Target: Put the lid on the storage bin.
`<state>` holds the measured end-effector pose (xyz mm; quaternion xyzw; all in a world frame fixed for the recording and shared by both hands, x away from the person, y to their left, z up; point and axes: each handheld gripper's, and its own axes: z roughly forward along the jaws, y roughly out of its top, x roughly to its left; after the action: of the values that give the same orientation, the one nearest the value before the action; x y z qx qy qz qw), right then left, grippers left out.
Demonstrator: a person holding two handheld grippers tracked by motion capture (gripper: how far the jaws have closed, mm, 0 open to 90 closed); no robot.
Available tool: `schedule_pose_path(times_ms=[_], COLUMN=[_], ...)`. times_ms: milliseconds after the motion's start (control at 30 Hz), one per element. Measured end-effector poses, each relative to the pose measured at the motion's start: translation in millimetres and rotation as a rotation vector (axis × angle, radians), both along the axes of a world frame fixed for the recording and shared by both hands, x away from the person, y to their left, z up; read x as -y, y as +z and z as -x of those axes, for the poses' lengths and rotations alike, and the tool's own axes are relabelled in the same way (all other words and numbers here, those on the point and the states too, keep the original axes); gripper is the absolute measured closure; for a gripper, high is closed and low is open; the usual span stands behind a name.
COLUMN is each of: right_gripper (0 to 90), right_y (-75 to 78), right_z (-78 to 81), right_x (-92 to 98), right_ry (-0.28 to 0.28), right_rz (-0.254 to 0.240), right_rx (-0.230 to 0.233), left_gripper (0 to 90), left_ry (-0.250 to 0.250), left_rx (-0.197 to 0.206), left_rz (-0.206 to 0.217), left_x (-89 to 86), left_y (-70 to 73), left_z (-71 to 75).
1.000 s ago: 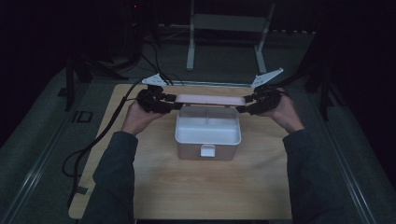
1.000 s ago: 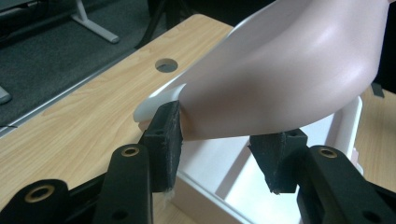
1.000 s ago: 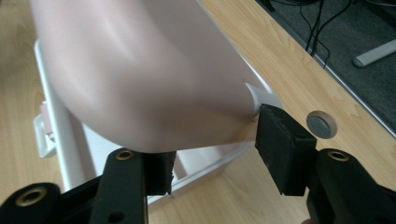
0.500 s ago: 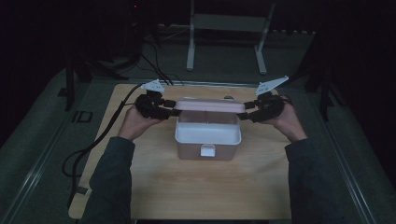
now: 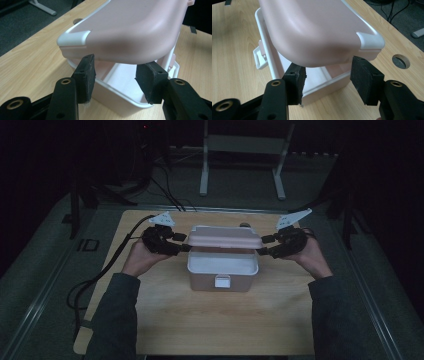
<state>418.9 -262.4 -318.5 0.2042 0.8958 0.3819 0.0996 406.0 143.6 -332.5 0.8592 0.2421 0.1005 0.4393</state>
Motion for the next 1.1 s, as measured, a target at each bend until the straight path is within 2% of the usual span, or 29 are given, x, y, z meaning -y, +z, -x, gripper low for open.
schedule_pose_path(times_ms=[167,300,400,900,1100], right_gripper=[45.9,45.4,45.5,45.6,45.9], right_y=[-1.8,-4.1,-5.4,-15.3,-19.3], right_z=[2.1,4.7,5.5,10.2,11.7], right_x=[3.2,5.3,6.0,10.4,11.9], right_ry=[-0.004,-0.003,-0.002,0.006,0.001], right_rz=[-0.002,0.013,0.018,0.053,0.056], right_rx=[-0.001,-0.006,-0.008,-0.023,-0.029], left_gripper=[49.2,49.2,49.1,48.8,48.7], left_ry=[0.003,0.035,0.038,0.028,0.027], left_rx=[-0.004,-0.016,-0.015,-0.008,-0.007], left_rz=[0.005,0.023,0.011,-0.008,-0.002], left_x=[-5.0,-17.2,-20.1,-16.3,-15.8], left_y=[-2.1,-6.7,-8.1,-9.7,-11.4], left_z=[3.1,7.0,8.5,13.9,14.5])
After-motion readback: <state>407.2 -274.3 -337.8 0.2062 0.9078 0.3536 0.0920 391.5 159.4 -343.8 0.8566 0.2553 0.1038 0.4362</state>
